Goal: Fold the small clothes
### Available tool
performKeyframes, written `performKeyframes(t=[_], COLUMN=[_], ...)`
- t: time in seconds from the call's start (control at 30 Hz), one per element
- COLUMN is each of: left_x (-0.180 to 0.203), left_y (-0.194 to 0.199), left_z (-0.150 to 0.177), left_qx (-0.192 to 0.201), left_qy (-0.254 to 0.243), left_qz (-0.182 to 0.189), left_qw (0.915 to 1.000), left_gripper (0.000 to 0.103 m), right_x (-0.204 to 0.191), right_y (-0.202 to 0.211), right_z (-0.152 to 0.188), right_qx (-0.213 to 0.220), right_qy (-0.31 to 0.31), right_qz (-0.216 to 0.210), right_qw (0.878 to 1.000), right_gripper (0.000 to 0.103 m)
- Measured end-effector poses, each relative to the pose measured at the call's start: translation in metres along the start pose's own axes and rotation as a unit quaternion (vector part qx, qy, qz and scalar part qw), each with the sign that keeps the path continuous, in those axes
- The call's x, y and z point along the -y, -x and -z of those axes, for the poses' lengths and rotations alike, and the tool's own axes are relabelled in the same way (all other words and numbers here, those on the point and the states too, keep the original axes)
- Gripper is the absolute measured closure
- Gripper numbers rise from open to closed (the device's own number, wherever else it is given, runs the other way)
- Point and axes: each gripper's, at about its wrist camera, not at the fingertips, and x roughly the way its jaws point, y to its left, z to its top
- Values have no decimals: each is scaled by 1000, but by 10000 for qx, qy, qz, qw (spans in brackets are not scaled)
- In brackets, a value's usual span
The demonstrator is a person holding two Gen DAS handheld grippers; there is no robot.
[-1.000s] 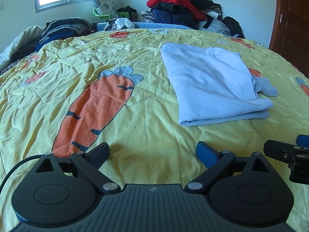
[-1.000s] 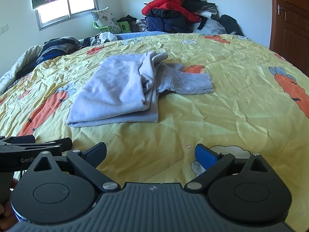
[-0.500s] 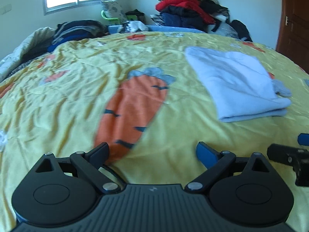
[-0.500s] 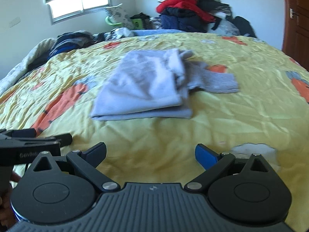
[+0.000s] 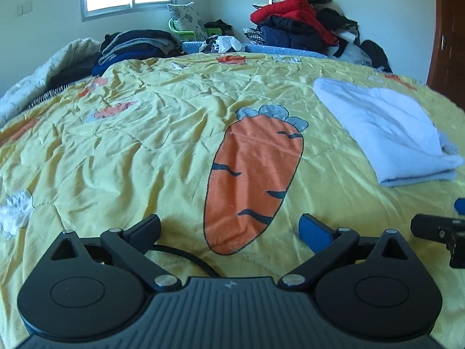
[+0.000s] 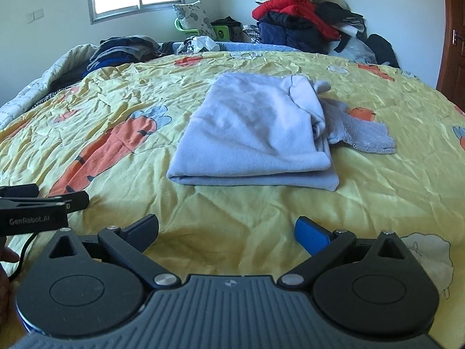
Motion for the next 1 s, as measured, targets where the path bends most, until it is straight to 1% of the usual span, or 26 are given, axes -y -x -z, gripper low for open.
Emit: performKeyframes(t=[0.1,0.4,1.0], left_x=[3,4,3], left_y=[1,2,2], left_z=[1,2,3], left_qx=[35,55,40], left_qy=[-60,-21,44], left_qz=[-86,-157,-128], left_qw=[9999,9999,9999], left_gripper=[0,0,0], right_x=[0,2,-4], right_y=[-2,-4,-7], right_z=[2,4,5], right_qx=[-1,59,11], right_qy=[4,-28,127], right_qz=[46,223,422], right_qw=[10000,9997,9990], right_gripper=[1,0,0])
